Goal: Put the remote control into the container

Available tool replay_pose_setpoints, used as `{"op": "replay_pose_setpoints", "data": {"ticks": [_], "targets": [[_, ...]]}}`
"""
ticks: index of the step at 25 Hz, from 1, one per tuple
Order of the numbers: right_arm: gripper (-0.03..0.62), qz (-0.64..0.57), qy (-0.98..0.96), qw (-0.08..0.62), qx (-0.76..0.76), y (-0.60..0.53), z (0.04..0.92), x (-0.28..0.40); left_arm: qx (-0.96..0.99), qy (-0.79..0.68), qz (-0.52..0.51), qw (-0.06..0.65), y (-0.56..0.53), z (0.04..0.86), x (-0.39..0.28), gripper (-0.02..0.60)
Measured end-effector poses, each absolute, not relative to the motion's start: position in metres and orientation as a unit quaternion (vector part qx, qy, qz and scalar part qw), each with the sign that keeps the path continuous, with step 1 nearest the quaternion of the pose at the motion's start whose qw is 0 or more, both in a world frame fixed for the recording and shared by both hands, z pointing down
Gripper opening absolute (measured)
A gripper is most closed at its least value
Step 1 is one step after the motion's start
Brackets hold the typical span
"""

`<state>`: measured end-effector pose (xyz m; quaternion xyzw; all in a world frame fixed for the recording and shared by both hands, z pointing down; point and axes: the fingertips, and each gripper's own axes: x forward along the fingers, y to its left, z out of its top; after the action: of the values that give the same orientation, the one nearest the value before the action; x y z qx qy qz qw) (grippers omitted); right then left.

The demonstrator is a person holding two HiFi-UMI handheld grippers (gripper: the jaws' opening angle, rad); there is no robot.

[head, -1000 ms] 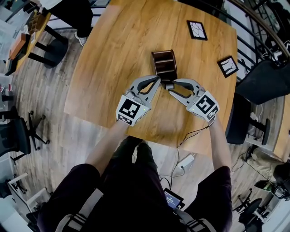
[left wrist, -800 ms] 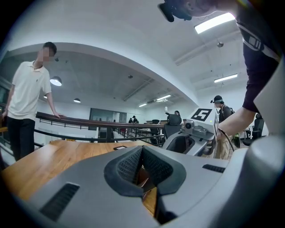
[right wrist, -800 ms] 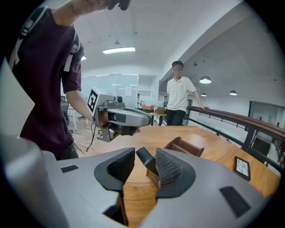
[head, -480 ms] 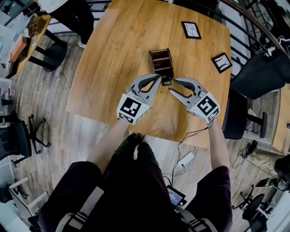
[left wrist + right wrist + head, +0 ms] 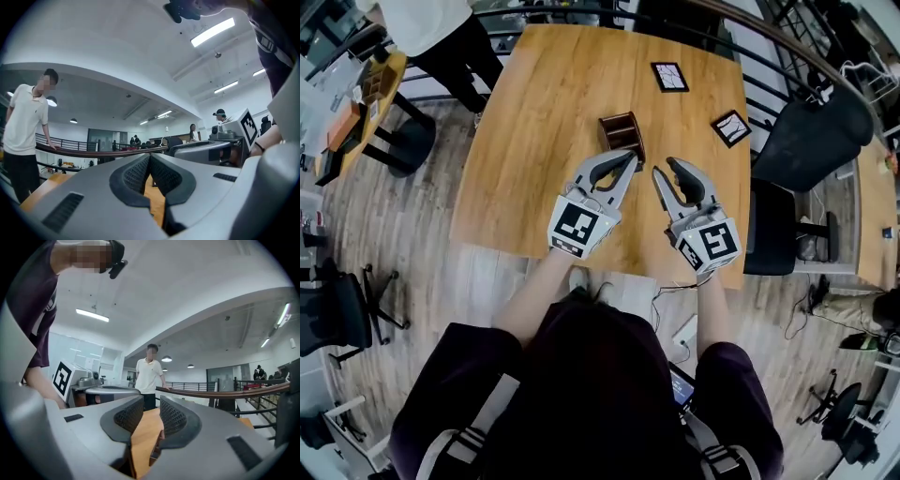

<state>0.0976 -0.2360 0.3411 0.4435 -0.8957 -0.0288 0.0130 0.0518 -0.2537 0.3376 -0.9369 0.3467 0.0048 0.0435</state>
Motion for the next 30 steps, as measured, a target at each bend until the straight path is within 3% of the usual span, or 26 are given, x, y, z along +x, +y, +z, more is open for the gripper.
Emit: {"op": "replay_pose_setpoints", "data": {"ticks": [3,7,30], "targets": [[0.061,-0.024,-0.881,-0.031,0.471,-0.215,0.328,0.097,-0.939,0.337,0.008,0.062,-0.23,0.325,0.056,0.011],[0.018,-0.022,-0.862,-0.061,0.502,-0.203,0.322,0.096,-0.941,0.332,0.015,0.07,-0.219,0.317,0.054,0.011],[0.017,-0.008,-0.841,-0.065,0.537,-0.196,0.329,0.1,-0.943,0.327,0.009,0.068,-0.207,0.324,0.05,0.011]]}}
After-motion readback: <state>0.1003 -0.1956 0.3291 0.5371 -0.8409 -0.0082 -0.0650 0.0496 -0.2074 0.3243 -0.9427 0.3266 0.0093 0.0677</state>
